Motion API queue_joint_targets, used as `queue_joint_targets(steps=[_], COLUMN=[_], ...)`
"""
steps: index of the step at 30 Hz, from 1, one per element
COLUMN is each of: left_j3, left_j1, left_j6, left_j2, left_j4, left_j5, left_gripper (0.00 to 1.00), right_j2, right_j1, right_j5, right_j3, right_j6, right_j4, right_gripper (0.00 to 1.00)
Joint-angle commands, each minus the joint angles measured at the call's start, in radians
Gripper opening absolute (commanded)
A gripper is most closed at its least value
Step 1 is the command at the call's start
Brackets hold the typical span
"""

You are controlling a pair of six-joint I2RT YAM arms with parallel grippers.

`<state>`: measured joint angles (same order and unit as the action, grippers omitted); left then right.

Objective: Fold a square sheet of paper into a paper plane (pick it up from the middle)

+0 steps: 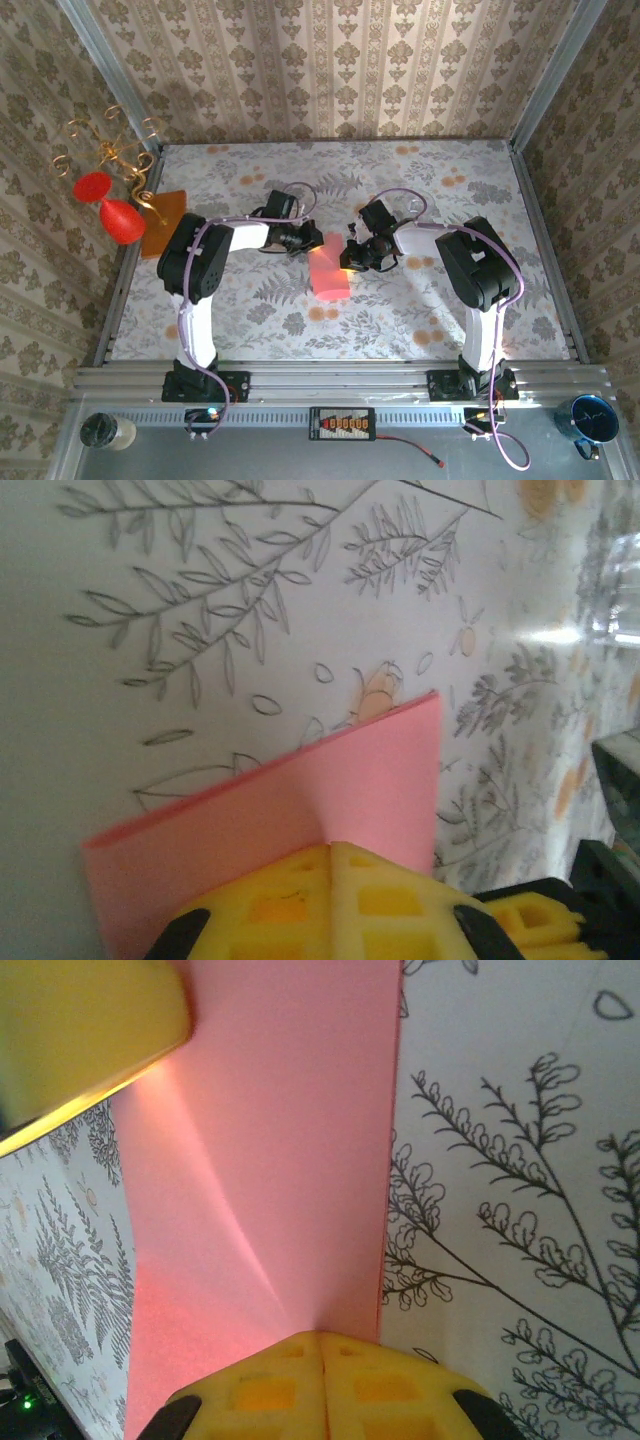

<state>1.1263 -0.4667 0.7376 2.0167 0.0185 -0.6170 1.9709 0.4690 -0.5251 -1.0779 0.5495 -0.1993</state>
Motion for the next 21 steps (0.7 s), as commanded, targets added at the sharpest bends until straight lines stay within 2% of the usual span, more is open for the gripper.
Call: queue_joint_targets(steps=[1,5,8,10,15,21], left_j3=[0.035,0.031,0.028,0.023,0.003,-0.096], left_j1=[0.052,0.122,0.169,0.178,0.118,-0.015], left_j6=[-0.036,-0.057,-0.082,-0.087,-0.075,-0.015], left_j2=[0.028,0.052,0.023,-0.012,-0.129,-0.222], left_j4=[-0.05,-0.075,-0.115,-0.117,-0.14,-0.134], left_j5=[0.049,0.07,0.099,0.079,0.043,0.014], left_gripper=[0.0,0.0,0.0,0.0,0.01,0.01], right_j2=[0.183,0.187,0.185,0.184,0.185,0.189], right_j1=[-0.004,-0.004,-0.004,-0.004,-0.005,-0.004], right_j5=[0.32,0.32,0.32,0.32,0.321,0.32], right_j3=[0.133,0.137,0.141,0.14,0.138,0.146], right_j6=[0.008,0.012,0.017,0.021,0.026,0.032], right_j4=[-0.215,-0.209,-0.205,-0.205,-0.206,-0.2], right_gripper=[0.08,0.08,0.08,0.08,0.08,0.08])
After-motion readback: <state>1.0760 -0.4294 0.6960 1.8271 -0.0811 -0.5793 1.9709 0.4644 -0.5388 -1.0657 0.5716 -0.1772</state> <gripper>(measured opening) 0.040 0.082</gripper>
